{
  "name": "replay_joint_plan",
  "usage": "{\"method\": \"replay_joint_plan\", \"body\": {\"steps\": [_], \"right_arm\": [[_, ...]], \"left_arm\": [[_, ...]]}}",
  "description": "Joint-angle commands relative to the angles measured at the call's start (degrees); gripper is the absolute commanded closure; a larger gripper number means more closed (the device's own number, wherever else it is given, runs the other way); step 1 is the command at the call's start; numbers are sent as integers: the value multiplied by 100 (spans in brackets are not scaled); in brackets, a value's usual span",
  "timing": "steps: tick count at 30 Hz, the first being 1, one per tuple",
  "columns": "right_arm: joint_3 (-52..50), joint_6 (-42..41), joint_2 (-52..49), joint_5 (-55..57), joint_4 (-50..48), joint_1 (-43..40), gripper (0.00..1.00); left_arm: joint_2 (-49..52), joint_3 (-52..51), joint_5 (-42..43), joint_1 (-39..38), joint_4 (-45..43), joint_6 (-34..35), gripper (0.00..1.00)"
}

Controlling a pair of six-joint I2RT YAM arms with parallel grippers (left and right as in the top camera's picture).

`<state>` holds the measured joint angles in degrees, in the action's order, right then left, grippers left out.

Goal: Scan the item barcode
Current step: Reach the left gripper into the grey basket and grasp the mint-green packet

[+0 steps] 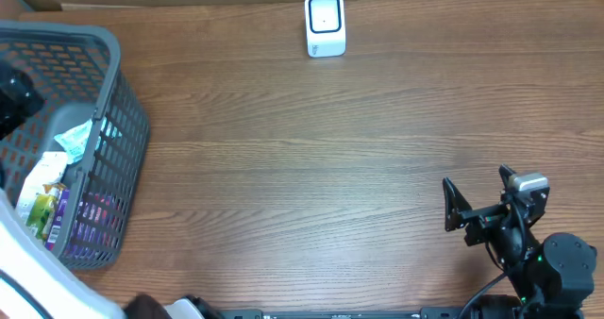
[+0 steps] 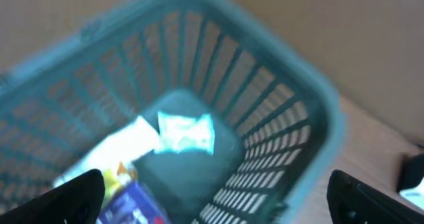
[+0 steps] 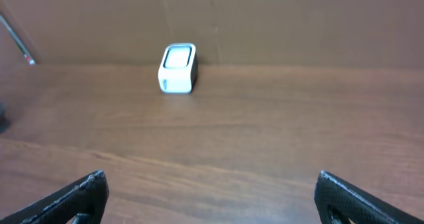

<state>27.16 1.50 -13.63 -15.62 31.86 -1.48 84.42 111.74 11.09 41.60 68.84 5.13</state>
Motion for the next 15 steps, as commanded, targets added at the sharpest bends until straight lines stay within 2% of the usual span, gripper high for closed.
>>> {"method": "replay_joint_plan", "body": {"steps": [1, 8, 15], "right_arm": [[129, -2, -7, 52, 166, -11, 0], [129, 0, -7, 52, 544, -11, 0], [129, 0, -7, 52, 730, -11, 0]], "left_arm": [[501, 70, 369, 247, 177, 155, 0], [1294, 70, 334, 251, 98, 155, 0], [2028, 70, 328, 232, -472, 173, 4]]}}
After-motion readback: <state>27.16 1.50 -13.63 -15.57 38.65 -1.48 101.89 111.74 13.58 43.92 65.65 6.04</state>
